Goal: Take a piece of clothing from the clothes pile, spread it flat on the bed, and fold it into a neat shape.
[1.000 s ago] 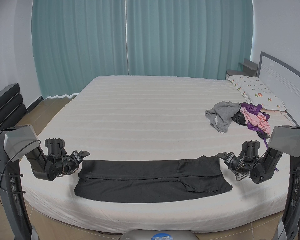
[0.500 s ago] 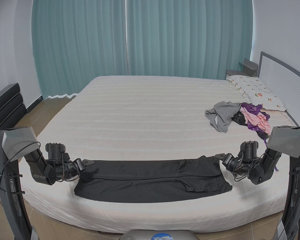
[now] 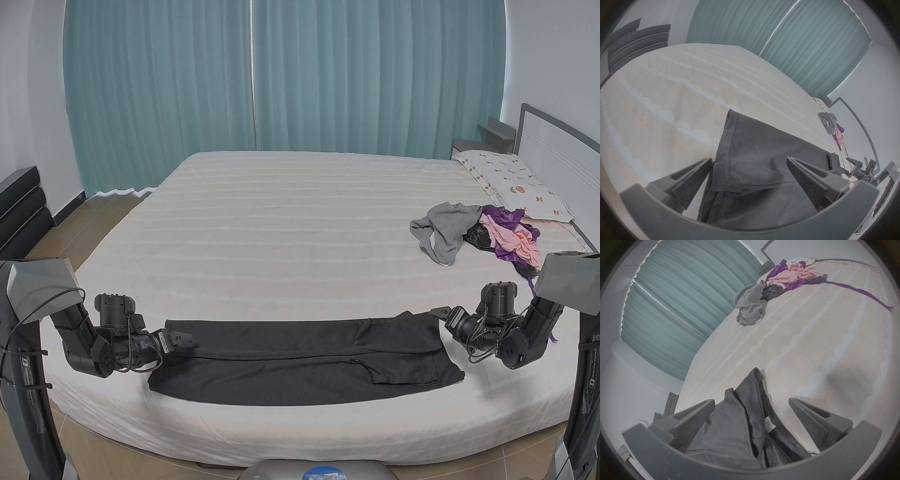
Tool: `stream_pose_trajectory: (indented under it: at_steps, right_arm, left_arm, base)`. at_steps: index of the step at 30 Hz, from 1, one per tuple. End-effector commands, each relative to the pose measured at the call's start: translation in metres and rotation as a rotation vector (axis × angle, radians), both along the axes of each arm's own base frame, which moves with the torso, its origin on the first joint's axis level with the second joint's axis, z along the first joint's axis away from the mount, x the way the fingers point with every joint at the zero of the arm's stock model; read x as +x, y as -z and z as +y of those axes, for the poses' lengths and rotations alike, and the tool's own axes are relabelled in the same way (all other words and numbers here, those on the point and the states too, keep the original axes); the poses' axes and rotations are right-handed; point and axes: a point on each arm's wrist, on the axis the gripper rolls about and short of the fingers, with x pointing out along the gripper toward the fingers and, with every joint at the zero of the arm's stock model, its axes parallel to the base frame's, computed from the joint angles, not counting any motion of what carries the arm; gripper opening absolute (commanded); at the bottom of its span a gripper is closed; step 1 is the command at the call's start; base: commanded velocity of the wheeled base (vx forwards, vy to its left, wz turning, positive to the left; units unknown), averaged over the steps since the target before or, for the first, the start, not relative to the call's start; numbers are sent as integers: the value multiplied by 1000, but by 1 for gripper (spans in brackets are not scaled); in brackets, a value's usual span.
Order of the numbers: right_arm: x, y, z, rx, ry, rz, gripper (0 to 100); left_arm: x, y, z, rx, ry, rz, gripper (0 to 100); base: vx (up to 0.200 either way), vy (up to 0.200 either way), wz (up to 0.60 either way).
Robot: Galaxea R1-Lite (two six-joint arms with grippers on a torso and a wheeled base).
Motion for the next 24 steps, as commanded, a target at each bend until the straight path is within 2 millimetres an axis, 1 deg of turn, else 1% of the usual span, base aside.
stream_pose_trajectory:
  at_steps: [1,8,16,17,24]
  right_arm:
    - [0,0,0,0,-1,-1,100]
    - [0,-1,0,0,-1,-2,100]
    - [0,-1,0,0,-1,-2,100]
    - [0,-1,0,0,-1,-2,100]
    - [0,-1,0,0,-1,-4,100]
  left_arm:
    - [1,1,0,18,-20,2,100]
    - [-1,4,0,31,-16,13,100]
    - [-3,5,-6,23,2,22,100]
    - [-3,5,-7,22,2,22,0]
    - [-6,7,-9,23,12,34,0]
  base:
    - [0,0,0]
    - [0,0,0]
    - [0,0,0]
    - [0,0,0]
    - [0,0,0]
